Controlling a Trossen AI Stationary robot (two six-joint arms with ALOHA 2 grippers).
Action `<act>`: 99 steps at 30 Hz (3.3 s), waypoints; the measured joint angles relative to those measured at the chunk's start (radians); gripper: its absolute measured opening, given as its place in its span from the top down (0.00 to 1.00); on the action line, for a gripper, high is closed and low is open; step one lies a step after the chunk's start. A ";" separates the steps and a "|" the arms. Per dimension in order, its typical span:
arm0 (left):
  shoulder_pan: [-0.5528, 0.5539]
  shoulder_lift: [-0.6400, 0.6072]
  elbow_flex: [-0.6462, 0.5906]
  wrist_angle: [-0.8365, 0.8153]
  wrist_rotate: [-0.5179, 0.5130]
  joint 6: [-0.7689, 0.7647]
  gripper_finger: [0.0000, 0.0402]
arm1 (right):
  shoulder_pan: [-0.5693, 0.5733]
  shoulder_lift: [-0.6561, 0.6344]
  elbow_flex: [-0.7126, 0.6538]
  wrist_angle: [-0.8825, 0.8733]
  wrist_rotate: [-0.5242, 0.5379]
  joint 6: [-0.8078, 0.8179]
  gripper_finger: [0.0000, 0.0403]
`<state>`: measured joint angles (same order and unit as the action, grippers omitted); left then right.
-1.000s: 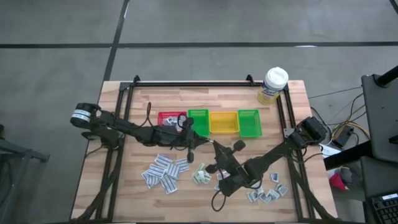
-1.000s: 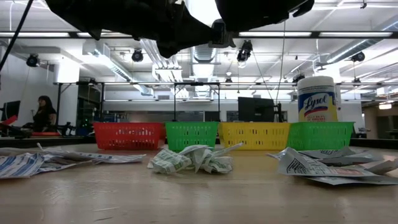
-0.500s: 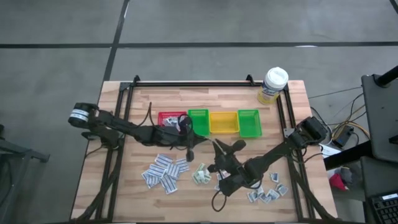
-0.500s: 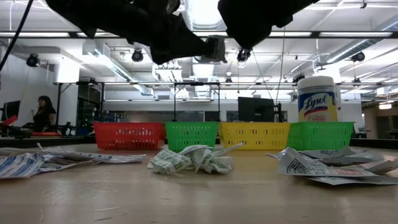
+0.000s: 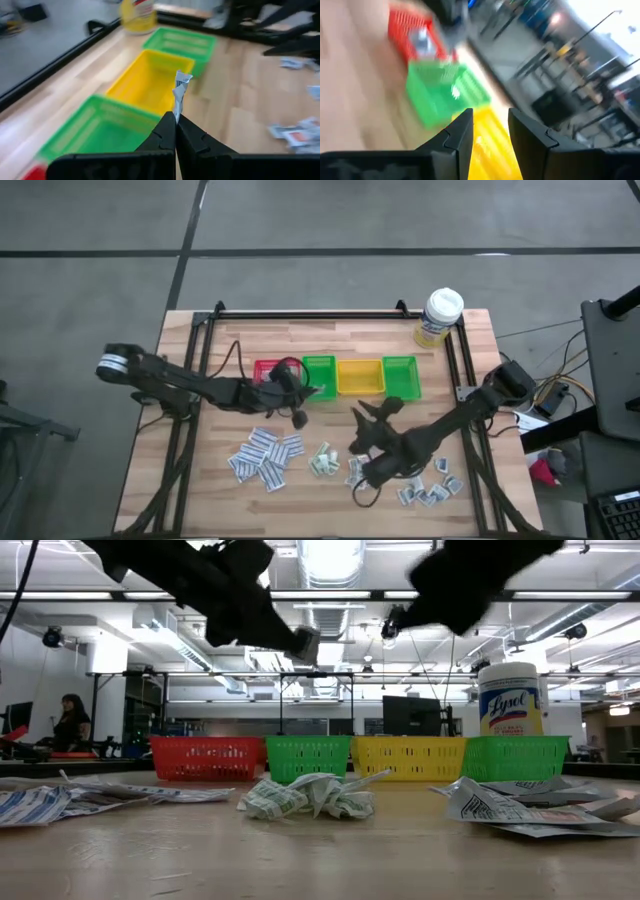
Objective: Pick & Place First Aid Supplies
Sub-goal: Put the alcohol pad into the red basket
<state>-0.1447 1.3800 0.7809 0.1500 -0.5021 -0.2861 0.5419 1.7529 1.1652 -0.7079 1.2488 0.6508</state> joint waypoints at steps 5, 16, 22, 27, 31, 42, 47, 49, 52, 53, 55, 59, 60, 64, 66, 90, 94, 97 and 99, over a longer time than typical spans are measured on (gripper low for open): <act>0.025 -0.042 -0.001 -0.141 -0.055 -0.100 1.00 | 0.007 -0.051 -0.035 -0.191 -0.168 0.130 0.73; 0.159 -0.077 -0.001 -0.385 0.029 -0.320 1.00 | 0.081 -0.219 -0.189 -0.103 -0.353 0.038 0.82; 0.241 -0.073 0.000 -0.459 0.164 -0.398 1.00 | 0.128 -0.341 -0.267 0.085 -0.397 -0.106 0.87; 0.302 -0.073 -0.001 -0.539 0.200 -0.457 1.00 | 0.161 -0.448 -0.346 0.271 -0.426 -0.238 0.88; 0.336 -0.073 -0.001 -0.551 0.227 -0.481 1.00 | 0.171 -0.528 -0.413 0.424 -0.497 -0.347 0.88; 0.380 -0.053 -0.001 -0.545 0.277 -0.536 1.00 | 0.171 -0.623 -0.508 0.544 -0.572 -0.370 0.88; 0.382 -0.022 -0.001 -0.531 0.276 -0.551 1.00 | 0.172 -0.610 -0.518 0.541 -0.572 -0.366 0.88; 0.384 -0.014 -0.001 -0.524 0.275 -0.553 1.00 | 0.172 -0.606 -0.517 0.544 -0.572 -0.363 0.88; 0.386 -0.002 -0.001 -0.495 0.275 -0.553 1.00 | 0.171 -0.605 -0.517 0.544 -0.572 -0.362 0.88; 0.386 0.000 -0.001 -0.498 0.274 -0.553 1.00 | 0.172 -0.605 -0.517 0.544 -0.572 -0.363 0.88; 0.386 0.007 -0.001 -0.495 0.273 -0.552 1.00 | 0.172 -0.605 -0.517 0.544 -0.572 -0.363 0.88; 0.386 0.021 -0.001 -0.494 0.273 -0.533 1.00 | 0.172 -0.605 -0.517 0.553 -0.572 -0.363 0.88; 0.386 0.024 -0.001 -0.493 0.273 -0.530 1.00 | 0.172 -0.605 -0.517 0.556 -0.572 -0.363 0.88; 0.386 0.032 -0.001 -0.493 0.273 -0.522 1.00 | 0.172 -0.605 -0.517 0.562 -0.572 -0.363 0.88; 0.386 0.032 -0.001 -0.493 0.273 -0.515 1.00 | 0.172 -0.605 -0.517 0.562 -0.572 -0.363 0.88; 0.386 0.032 -0.001 -0.494 0.266 -0.492 0.78 | 0.172 -0.605 -0.517 0.565 -0.571 -0.363 0.88; 0.386 0.028 -0.001 -0.495 0.266 -0.473 0.70 | 0.172 -0.605 -0.517 0.565 -0.571 -0.362 0.88; 0.386 0.006 -0.001 -0.505 0.267 -0.438 0.66 | 0.172 -0.605 -0.517 0.565 -0.571 -0.341 0.88; 0.388 -0.015 -0.001 -0.520 0.267 -0.429 0.66 | 0.172 -0.605 -0.517 0.566 -0.571 -0.328 0.88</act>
<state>0.2432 1.3654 0.7799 -0.3700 -0.2352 -0.7147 0.7136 1.1481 0.6487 -0.1423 0.6773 0.3232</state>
